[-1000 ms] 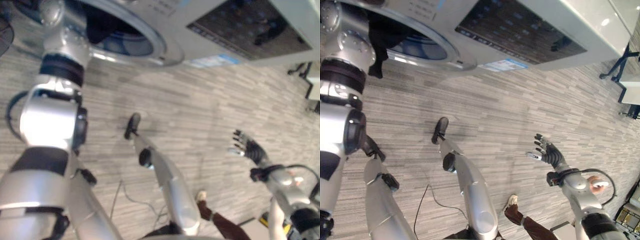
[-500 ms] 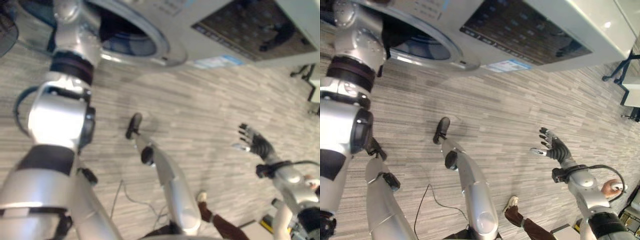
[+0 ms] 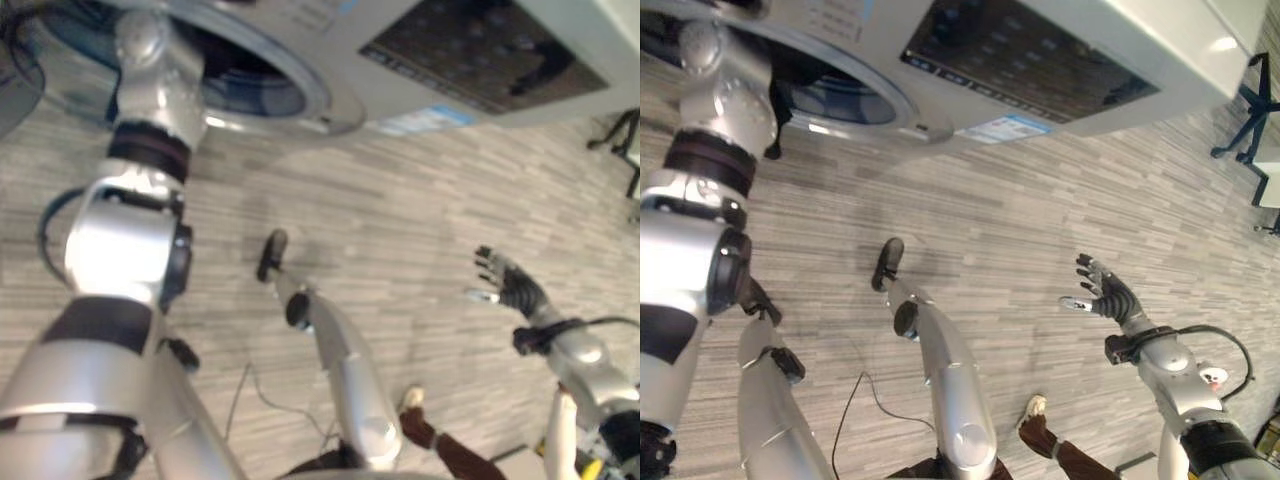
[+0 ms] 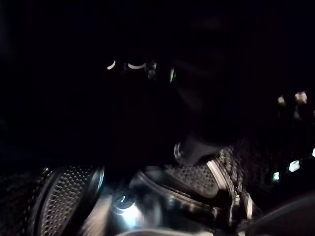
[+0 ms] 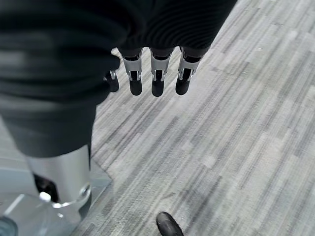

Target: Grab the laundry basket,head to the washer,open it,put in the laundry and shut it.

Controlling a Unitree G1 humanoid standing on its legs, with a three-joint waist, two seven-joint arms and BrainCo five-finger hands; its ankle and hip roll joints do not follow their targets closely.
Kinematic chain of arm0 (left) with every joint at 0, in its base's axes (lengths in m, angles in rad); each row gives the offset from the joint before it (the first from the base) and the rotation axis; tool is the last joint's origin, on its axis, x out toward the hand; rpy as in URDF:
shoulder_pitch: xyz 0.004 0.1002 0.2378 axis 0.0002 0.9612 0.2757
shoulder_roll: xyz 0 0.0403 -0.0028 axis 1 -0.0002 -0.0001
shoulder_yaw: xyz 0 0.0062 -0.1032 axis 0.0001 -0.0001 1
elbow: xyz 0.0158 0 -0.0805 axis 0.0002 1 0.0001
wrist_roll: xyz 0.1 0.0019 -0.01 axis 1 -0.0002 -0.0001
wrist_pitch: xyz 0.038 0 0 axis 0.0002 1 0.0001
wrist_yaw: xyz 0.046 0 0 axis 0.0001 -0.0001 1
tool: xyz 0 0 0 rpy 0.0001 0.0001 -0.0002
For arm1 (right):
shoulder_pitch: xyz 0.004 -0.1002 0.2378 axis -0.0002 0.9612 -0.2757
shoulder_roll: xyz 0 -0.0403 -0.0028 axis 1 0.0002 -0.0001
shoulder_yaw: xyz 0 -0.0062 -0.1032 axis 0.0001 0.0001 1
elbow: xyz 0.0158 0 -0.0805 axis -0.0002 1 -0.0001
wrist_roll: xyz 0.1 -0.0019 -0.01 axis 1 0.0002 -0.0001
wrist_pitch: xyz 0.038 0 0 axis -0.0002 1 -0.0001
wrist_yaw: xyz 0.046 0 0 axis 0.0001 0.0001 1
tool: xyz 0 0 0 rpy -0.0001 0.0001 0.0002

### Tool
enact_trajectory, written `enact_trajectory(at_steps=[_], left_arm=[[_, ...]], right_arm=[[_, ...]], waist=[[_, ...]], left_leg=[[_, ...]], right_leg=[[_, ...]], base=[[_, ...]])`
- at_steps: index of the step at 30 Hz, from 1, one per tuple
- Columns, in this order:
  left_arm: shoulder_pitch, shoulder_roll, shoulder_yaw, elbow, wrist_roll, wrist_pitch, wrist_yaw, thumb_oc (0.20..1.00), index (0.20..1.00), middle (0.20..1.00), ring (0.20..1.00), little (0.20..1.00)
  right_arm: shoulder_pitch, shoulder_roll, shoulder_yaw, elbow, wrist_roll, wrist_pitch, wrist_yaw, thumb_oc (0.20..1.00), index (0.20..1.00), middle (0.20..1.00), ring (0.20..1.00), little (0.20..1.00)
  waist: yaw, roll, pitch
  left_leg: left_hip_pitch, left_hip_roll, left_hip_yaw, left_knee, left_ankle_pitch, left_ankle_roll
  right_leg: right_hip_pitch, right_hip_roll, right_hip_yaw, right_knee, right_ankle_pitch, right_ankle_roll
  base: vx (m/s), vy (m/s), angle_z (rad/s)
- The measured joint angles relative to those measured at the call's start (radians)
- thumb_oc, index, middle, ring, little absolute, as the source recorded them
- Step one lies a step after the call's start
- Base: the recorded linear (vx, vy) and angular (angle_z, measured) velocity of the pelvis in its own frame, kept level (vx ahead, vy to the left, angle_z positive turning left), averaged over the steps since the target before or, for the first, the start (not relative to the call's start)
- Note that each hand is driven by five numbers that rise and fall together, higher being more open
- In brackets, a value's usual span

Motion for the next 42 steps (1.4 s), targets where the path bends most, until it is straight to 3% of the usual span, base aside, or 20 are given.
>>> enact_trajectory(at_steps=[6, 10, 11, 12, 13, 17, 18, 23, 25, 26, 28, 31, 37, 39, 42], left_arm=[[0.1, -0.024, -0.001, -0.134, -0.004, 0.024, -0.047, 1.0, 1.0, 1.0, 1.0, 1.0], [0.238, -0.09, 0.0, -0.354, 0.017, 0.053, -0.054, 1.0, 1.0, 1.0, 1.0, 1.0], [0.288, -0.107, -0.002, -0.386, 0.032, 0.06, -0.062, 1.0, 1.0, 1.0, 1.0, 1.0], [0.33, -0.149, 0.024, -0.425, 0.061, 0.062, -0.069, 1.0, 1.0, 1.0, 1.0, 1.0], [0.417, -0.261, 0.068, -0.456, 0.093, 0.071, -0.08, 1.0, 1.0, 1.0, 1.0, 1.0], [0.688, -0.227, 0.026, -0.735, 0.181, 0.102, -0.094, 1.0, 1.0, 1.0, 1.0, 1.0], [0.836, -0.231, 0.037, -0.875, 0.223, 0.104, -0.117, 1.0, 1.0, 1.0, 1.0, 1.0], [1.146, -0.177, -0.007, -0.968, 0.281, 0.135, -0.178, 1.0, 1.0, 1.0, 1.0, 1.0], [1.411, -0.1, -0.014, -1.106, 0.281, 0.146, -0.22, 1.0, 1.0, 1.0, 1.0, 1.0], [1.558, -0.05, -0.027, -1.124, 0.28, 0.161, -0.239, 1.0, 1.0, 1.0, 1.0, 1.0], [1.669, -0.017, -0.021, -1.122, 0.271, 0.181, -0.256, 1.0, 1.0, 1.0, 1.0, 1.0], [1.706, 0.004, -0.006, -1.103, 0.263, 0.198, -0.283, 1.0, 1.0, 1.0, 1.0, 1.0], [1.656, -0.038, 0.025, -1.008, 0.275, 0.196, -0.306, 1.0, 1.0, 1.0, 1.0, 1.0], [1.658, -0.099, 0.04, -0.988, 0.28, 0.198, -0.307, 1.0, 1.0, 1.0, 1.0, 1.0], [1.676, -0.112, 0.011, -0.998, 0.28, 0.197, -0.314, 1.0, 1.0, 1.0, 1.0, 1.0]], right_arm=[[0.066, 0.046, -0.009, -0.007, 0.001, 0.023, 0.027, 1.0, 1.0, 1.0, 1.0, 1.0], [0.101, 0.066, -0.009, -0.008, 0.003, 0.039, 0.04, 1.0, 1.0, 1.0, 1.0, 1.0], [0.098, 0.098, -0.009, 0.003, 0.003, 0.036, 0.042, 1.0, 1.0, 1.0, 1.0, 1.0], [0.063, 0.188, -0.081, 0.146, -0.002, 0.0, 0.043, 1.0, 1.0, 1.0, 1.0, 1.0], [-0.017, 0.288, -0.131, 0.405, -0.002, 0.036, -0.006, 1.0, 1.0, 1.0, 1.0, 1.0], [-0.004, 0.309, -0.113, 0.339, -0.005, 0.051, -0.003, 1.0, 1.0, 1.0, 1.0, 1.0], [0.015, 0.314, -0.115, 0.31, -0.006, 0.05, -0.002, 1.0, 1.0, 1.0, 1.0, 1.0], [0.015, 0.316, -0.145, 0.314, -0.004, 0.058, 0.002, 1.0, 1.0, 1.0, 1.0, 1.0], [0.037, 0.335, -0.162, 0.314, -0.003, 0.062, 0.002, 1.0, 1.0, 1.0, 1.0, 1.0], [0.072, 0.343, -0.169, 0.314, -0.003, 0.064, 0.004, 1.0, 1.0, 1.0, 1.0, 1.0], [0.091, 0.353, -0.187, 0.315, -0.003, 0.076, 0.01, 1.0, 1.0, 1.0, 1.0, 1.0], [0.095, 0.371, -0.193, 0.315, -0.003, 0.077, 0.016, 1.0, 1.0, 1.0, 1.0, 1.0], [0.129, 0.471, -0.156, 0.273, -0.023, 0.069, 0.018, 1.0, 1.0, 1.0, 1.0, 1.0], [0.052, 0.516, -0.16, 0.457, -0.051, 0.057, -0.007, 1.0, 1.0, 1.0, 1.0, 1.0], [0.048, 0.56, -0.176, 0.453, -0.077, 0.059, -0.03, 1.0, 1.0, 1.0, 1.0, 1.0]], waist=[[0.019, 0.0, 0.0], [0.052, 0.001, 0.001], [0.059, 0.004, 0.003], [0.074, 0.003, 0.002], [0.093, 0.005, 0.004], [0.103, 0.008, 0.005], [0.105, 0.012, 0.009], [0.177, 0.021, 0.015], [0.193, 0.037, 0.026], [0.216, 0.064, 0.036], [0.244, 0.086, 0.04], [0.28, 0.103, 0.043], [0.3, 0.105, 0.043], [0.309, 0.134, 0.04], [0.341, 0.172, 0.039]], left_leg=[[0.009, -0.004, 0.006, -0.014, 0.006, -0.001], [0.009, -0.009, 0.004, -0.014, 0.006, -0.001], [0.01, -0.012, -0.001, -0.012, 0.006, -0.001], [0.012, -0.015, -0.01, -0.009, 0.006, -0.001], [0.034, -0.027, -0.016, -0.01, 0.003, 0.003], [0.055, -0.044, -0.01, -0.007, -0.01, 0.02], [0.065, -0.045, -0.008, -0.007, -0.009, 0.02], [0.112, -0.056, 0.017, -0.022, -0.036, 0.055], [0.149, -0.065, 0.03, -0.038, -0.034, 0.058], [0.173, -0.069, 0.031, -0.045, -0.036, 0.059], [0.191, -0.074, 0.035, -0.048, -0.042, 0.066], [0.221, -0.084, 0.034, -0.051, -0.042, 0.068], [0.305, -0.103, 0.04, -0.069, -0.054, 0.088], [0.328, -0.11, 0.029, -0.076, -0.053, 0.088], [0.326, -0.12, 0.018, -0.089, -0.05, 0.092]], right_leg=[[0.002, 0.0, 0.005, 0.0, -0.015, 0.022], [0.005, -0.003, 0.003, 0.0, -0.013, 0.017], [0.008, -0.007, 0.0, 0.0, -0.016, 0.014], [0.022, -0.011, -0.01, 0.006, -0.022, 0.015], [0.044, -0.026, -0.016, 0.018, -0.036, 0.004], [0.05, -0.046, 0.002, 0.033, -0.045, 0.021], [0.062, -0.045, 0.004, 0.031, -0.045, 0.02], [0.094, -0.053, 0.015, 0.016, -0.046, 0.049], [0.118, -0.058, 0.028, 0.009, -0.043, 0.054], [0.141, -0.058, 0.03, -0.002, -0.044, 0.056], [0.159, -0.062, 0.032, -0.004, -0.045, 0.057], [0.192, -0.073, 0.031, -0.002, -0.045, 0.062], [0.271, -0.088, 0.029, -0.007, -0.05, 0.076], [0.311, -0.093, 0.014, -0.018, -0.051, 0.086], [0.31, -0.102, 0.005, -0.015, -0.053, 0.088]], base=[[-0.02, 0.028, 0.0], [-0.01, 0.035, 0.05], [-0.01, 0.04, 0.13], [-0.02, 0.07, 0.31], [-0.02, 0.069, 0.25], [-0.02, 0.07, 0.03], [-0.03, 0.075, 0.01], [-0.02, 0.064, -0.04], [0.0, 0.085, -0.05], [0.0, 0.082, 0.01], [0.01, 0.054, 0.03], [0.01, 0.086, 0.07], [0.02, 0.097, 0.05], [0.02, 0.11, 0.19], [0.01, 0.049, 0.17]])
